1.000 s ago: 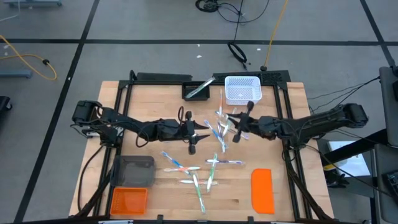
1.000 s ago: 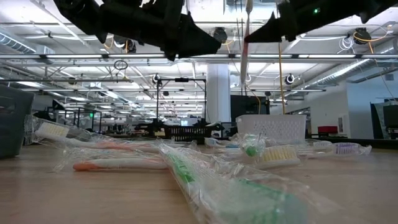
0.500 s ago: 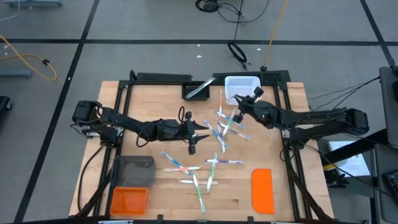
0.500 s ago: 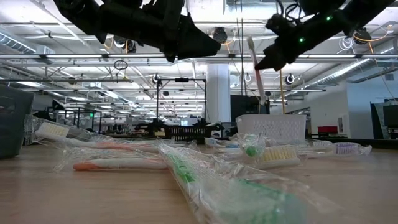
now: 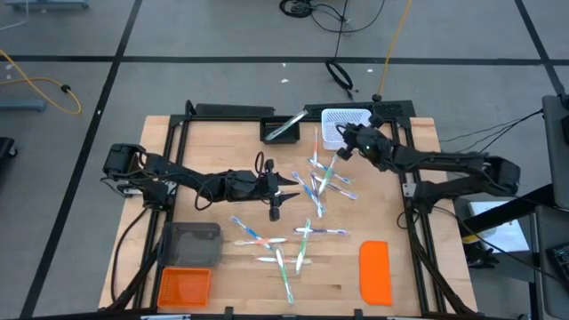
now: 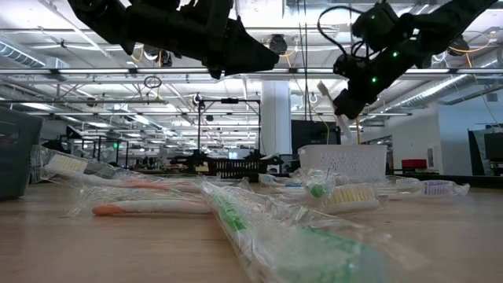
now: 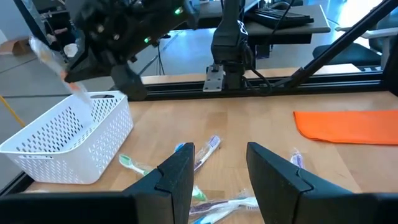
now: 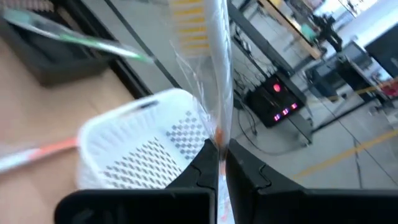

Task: Pick & Place Toothbrushes
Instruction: Put the orange toothbrush into the white bin

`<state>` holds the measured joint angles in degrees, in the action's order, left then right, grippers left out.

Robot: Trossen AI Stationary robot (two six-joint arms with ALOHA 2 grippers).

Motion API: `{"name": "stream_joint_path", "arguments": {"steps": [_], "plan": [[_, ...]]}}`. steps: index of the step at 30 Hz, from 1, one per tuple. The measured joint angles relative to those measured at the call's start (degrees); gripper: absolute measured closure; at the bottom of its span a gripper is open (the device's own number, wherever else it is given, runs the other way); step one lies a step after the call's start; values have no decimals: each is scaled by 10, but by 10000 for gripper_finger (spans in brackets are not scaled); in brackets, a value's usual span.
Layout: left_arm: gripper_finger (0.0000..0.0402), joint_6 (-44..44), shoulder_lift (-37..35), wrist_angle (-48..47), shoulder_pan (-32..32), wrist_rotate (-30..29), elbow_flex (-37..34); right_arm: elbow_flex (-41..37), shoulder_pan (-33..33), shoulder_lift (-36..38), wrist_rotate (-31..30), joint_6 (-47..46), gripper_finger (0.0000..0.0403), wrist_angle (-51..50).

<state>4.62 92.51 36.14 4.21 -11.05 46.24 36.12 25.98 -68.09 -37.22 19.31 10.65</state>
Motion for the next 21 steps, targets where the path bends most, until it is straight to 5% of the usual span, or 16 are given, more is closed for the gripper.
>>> {"name": "stream_joint_path", "arguments": {"steps": [16,21], "plan": [[252,0,0,1,0,0,0,0,115,-114,50,24,399,47],[252,0,0,1,-1,0,0,0,134,-133,106,11,395,55]]}}
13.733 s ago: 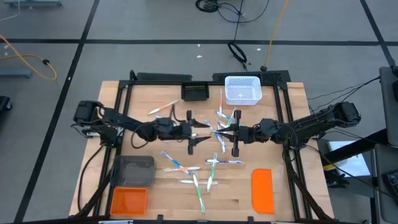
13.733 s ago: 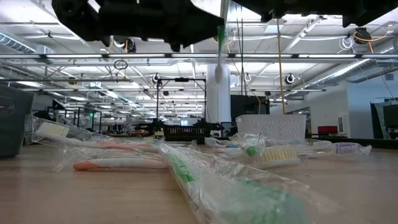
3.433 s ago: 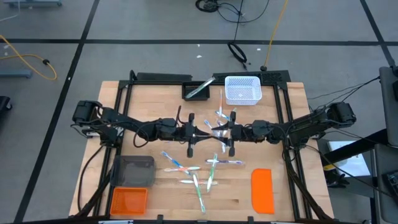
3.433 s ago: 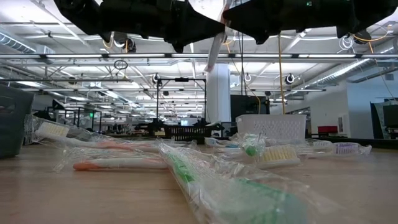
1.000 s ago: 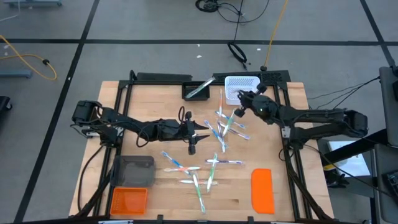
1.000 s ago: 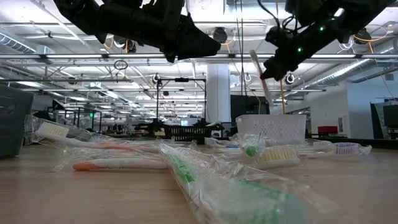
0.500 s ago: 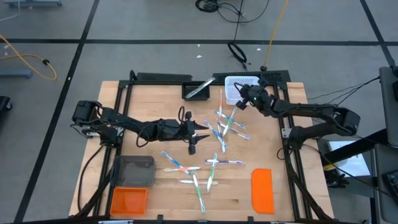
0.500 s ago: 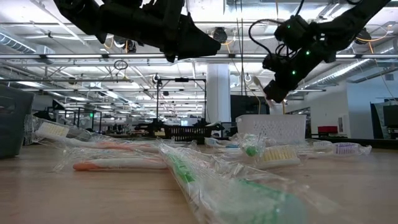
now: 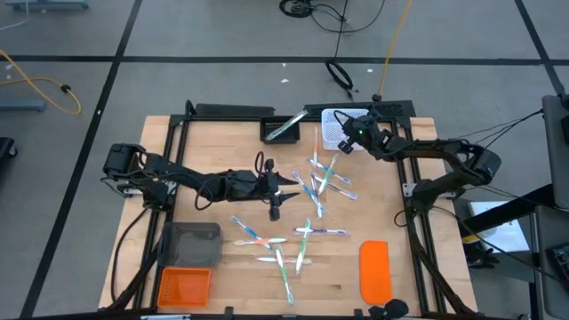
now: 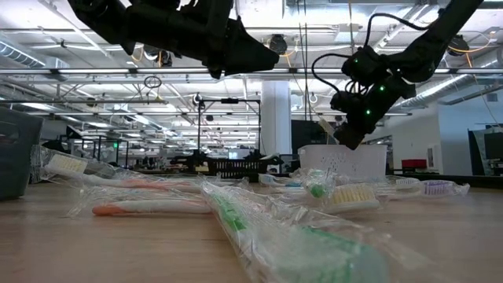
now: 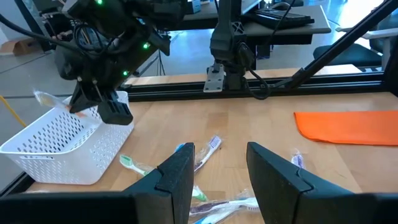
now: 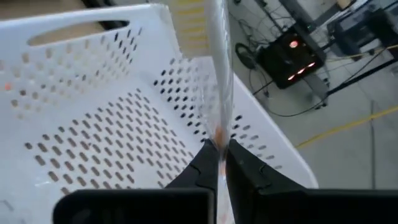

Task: Pick & Place Toothbrushes
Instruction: Put the orange toothbrush into the white bin

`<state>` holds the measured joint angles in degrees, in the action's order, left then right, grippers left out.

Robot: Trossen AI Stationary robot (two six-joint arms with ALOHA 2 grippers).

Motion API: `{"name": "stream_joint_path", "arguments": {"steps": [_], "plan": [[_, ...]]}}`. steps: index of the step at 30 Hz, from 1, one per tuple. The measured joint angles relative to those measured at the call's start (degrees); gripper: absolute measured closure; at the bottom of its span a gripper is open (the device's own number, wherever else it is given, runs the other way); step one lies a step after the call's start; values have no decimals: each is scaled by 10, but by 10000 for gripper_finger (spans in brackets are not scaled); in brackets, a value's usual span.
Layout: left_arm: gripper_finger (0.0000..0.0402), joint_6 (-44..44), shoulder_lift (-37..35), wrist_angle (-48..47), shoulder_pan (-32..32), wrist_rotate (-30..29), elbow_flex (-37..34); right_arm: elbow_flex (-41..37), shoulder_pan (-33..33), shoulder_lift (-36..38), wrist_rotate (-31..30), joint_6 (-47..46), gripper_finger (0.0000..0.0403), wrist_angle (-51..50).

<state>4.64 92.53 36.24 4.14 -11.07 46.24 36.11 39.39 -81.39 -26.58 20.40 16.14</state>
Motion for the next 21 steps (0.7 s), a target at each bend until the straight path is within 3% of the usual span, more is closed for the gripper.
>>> {"name": "stream_joint_path", "arguments": {"steps": [21], "plan": [[252,0,0,0,0,0,0,0,15,-7,-4,3,333,-1]]}}
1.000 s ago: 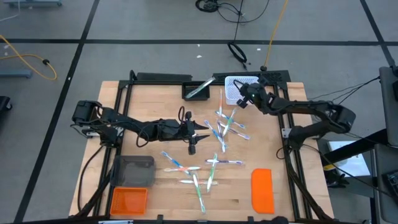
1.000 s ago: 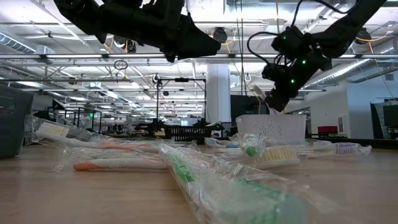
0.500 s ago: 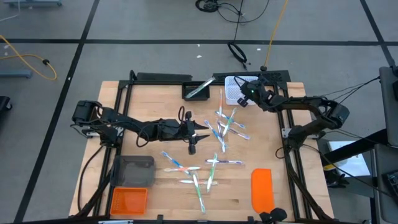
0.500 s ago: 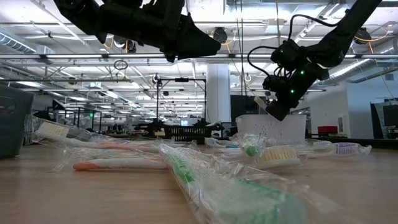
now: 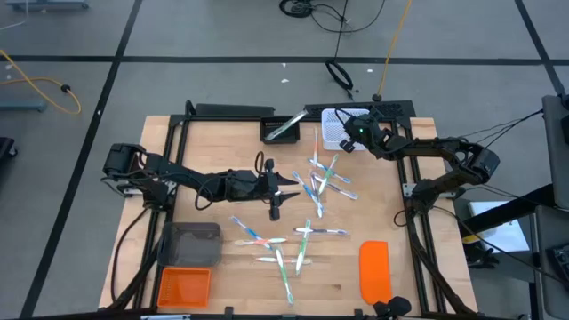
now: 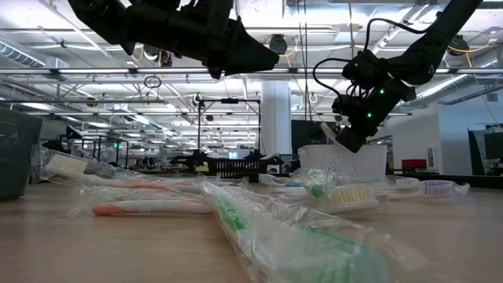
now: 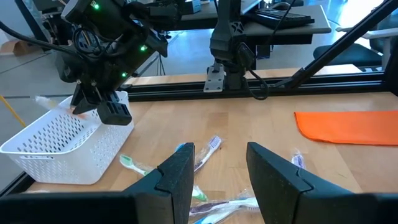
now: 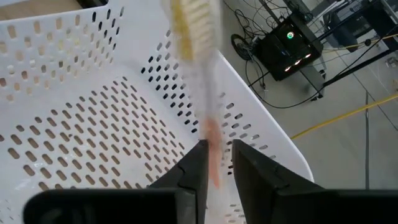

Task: Pick & Place Toothbrushes
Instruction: Put the orange toothbrush into the white bin

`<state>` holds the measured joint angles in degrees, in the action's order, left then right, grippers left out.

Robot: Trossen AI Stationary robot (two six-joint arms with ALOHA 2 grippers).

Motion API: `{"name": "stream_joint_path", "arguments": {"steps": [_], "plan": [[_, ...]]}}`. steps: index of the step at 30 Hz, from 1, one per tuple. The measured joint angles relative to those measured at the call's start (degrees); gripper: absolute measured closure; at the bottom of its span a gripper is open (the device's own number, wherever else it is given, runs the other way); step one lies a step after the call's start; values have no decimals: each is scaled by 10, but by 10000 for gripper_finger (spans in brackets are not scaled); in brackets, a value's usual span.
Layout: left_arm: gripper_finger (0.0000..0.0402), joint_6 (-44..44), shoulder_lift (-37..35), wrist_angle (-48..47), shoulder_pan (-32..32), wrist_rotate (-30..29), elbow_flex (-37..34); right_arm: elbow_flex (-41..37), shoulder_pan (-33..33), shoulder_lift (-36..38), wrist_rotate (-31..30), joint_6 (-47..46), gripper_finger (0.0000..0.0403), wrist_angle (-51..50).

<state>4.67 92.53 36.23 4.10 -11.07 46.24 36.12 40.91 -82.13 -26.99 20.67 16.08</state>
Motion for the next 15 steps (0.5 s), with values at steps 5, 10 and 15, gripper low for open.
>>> {"name": "stream_joint_path", "arguments": {"steps": [5,10,15], "plan": [[252,0,0,0,0,0,0,0,0,0,-1,12,303,11],[252,-7,0,0,-1,-7,0,0,0,7,-1,6,269,26],[252,-65,0,-2,-21,-45,0,0,-18,43,1,2,249,29]]}}
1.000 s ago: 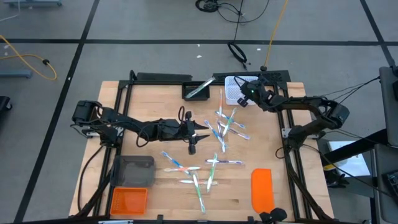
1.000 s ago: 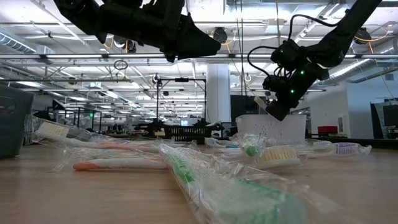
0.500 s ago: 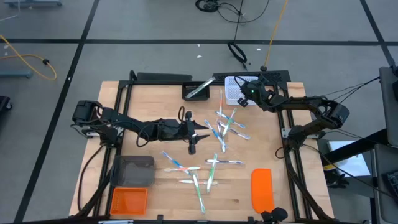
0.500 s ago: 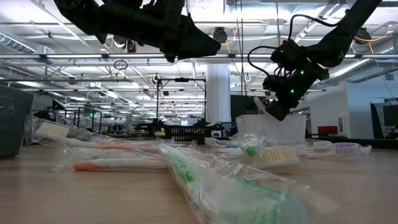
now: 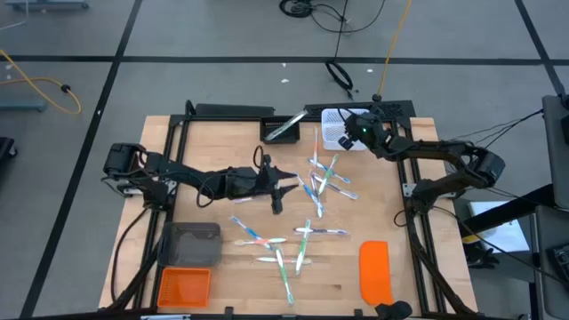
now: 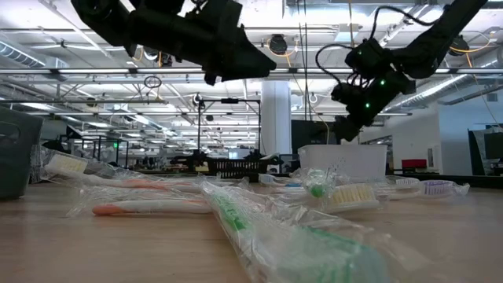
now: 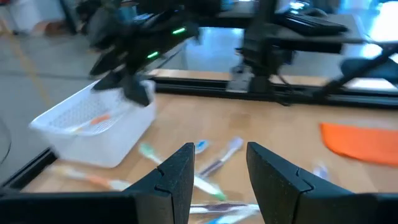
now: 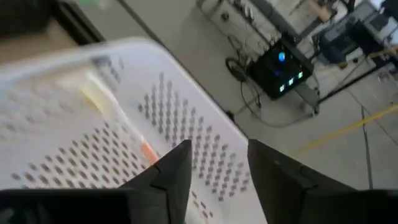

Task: Pick & Place Toothbrushes
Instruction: Put the orange toothbrush into the white bin

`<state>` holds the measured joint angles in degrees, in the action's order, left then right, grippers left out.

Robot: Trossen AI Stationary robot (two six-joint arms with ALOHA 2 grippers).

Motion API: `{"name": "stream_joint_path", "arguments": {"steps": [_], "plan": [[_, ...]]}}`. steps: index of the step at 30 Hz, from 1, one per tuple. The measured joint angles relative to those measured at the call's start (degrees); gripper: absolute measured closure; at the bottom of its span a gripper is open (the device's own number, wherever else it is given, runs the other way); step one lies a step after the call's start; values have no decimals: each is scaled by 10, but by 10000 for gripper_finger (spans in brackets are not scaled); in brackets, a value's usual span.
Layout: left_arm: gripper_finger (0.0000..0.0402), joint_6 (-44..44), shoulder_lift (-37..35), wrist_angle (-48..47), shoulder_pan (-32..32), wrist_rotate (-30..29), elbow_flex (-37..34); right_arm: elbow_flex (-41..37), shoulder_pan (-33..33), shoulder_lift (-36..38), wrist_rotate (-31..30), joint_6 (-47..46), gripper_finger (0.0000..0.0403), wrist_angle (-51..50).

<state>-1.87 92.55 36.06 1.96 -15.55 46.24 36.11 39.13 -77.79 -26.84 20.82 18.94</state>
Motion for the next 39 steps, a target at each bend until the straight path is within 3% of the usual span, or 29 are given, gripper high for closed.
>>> {"name": "stream_joint_path", "arguments": {"steps": [7,15,19,26,39], "plan": [[252,-74,0,5,-38,42,0,0,-36,68,1,-3,246,-42],[252,-77,21,-2,-46,55,19,0,-90,118,1,-12,245,-101],[252,-73,87,-39,-48,61,93,0,-114,131,1,-12,245,-115],[252,-133,182,-236,-85,61,237,0,-143,161,-2,-22,245,-167],[252,-233,277,-395,-167,85,384,0,-170,201,-2,-26,253,-194]]}}
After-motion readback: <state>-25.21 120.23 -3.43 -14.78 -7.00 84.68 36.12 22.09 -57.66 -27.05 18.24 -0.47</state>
